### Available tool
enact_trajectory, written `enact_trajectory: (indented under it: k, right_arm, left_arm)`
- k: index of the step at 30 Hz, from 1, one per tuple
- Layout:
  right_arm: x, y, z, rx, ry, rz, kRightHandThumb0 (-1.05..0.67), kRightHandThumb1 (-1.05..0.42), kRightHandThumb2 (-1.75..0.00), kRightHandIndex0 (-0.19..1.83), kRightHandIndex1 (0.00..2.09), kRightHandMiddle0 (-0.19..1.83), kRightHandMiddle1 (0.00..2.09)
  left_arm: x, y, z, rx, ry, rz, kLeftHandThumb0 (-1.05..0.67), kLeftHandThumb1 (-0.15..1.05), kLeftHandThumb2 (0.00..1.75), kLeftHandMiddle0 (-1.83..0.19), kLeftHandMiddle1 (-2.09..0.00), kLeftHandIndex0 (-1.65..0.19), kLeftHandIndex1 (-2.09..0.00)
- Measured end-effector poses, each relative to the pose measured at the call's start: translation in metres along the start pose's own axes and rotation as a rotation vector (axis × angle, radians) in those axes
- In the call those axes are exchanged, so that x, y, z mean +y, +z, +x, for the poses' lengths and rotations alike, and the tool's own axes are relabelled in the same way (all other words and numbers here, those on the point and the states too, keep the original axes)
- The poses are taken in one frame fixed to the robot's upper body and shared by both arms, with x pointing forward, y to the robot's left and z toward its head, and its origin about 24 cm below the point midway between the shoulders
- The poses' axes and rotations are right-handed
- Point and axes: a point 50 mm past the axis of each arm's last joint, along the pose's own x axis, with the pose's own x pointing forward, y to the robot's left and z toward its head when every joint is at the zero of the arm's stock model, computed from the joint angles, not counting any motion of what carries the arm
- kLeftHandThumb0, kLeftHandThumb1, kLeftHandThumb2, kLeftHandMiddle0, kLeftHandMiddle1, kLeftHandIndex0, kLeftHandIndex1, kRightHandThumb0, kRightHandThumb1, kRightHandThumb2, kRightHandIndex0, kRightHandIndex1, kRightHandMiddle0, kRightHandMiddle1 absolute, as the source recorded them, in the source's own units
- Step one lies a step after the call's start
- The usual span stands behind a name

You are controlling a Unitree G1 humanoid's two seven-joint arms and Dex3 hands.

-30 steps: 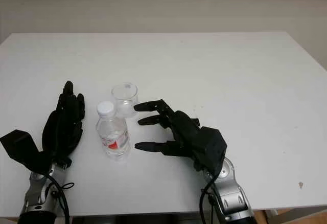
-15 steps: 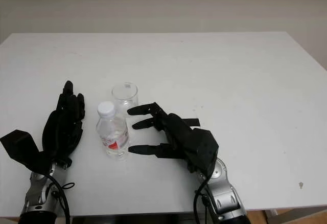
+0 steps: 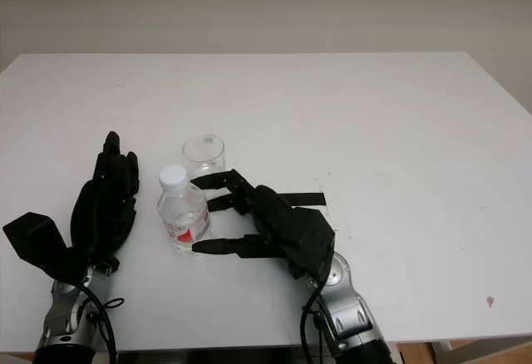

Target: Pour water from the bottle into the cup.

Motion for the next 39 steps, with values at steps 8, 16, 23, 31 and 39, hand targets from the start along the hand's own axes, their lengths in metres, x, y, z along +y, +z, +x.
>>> enact_trajectory:
  k: [8, 16, 23, 31, 39]
  right_arm:
    - [0.011, 0.003, 0.01, -0.016, 0.04, 0.023, -0.85, -0.8, -0.05, 0.08, 0.99, -0.05, 0.99]
    - [0.02, 0.006, 0.017, -0.035, 0.067, 0.037, -0.88, -0.79, -0.05, 0.1, 1.06, -0.04, 1.11]
    - [0.028, 0.007, 0.021, -0.065, 0.095, 0.022, -0.88, -0.79, -0.05, 0.12, 1.15, -0.05, 1.19]
    - [0.029, 0.009, 0.023, -0.067, 0.087, 0.03, -0.68, -0.79, -0.06, 0.27, 1.74, 0.12, 1.62]
    - [0.031, 0.011, 0.024, -0.078, 0.031, 0.003, -0.52, -1.0, -0.08, 0.89, 2.09, 0.54, 2.08]
  left_arm:
    - [-0.003, -0.001, 0.0, -0.003, 0.005, -0.014, -0.75, 1.05, 0.47, 0.19, -0.05, 0.18, -0.05]
    - [-0.004, -0.001, -0.001, -0.005, 0.008, -0.018, -0.75, 1.05, 0.47, 0.19, -0.05, 0.18, -0.06]
    - [-0.004, -0.001, -0.001, -0.008, 0.007, -0.018, -0.76, 1.05, 0.46, 0.19, -0.05, 0.18, -0.06]
    - [-0.004, -0.001, -0.001, -0.01, 0.013, -0.015, -0.76, 1.05, 0.47, 0.18, -0.06, 0.17, -0.06]
    - [-0.005, -0.001, -0.002, -0.013, 0.013, -0.014, -0.75, 1.05, 0.48, 0.18, -0.05, 0.18, -0.05]
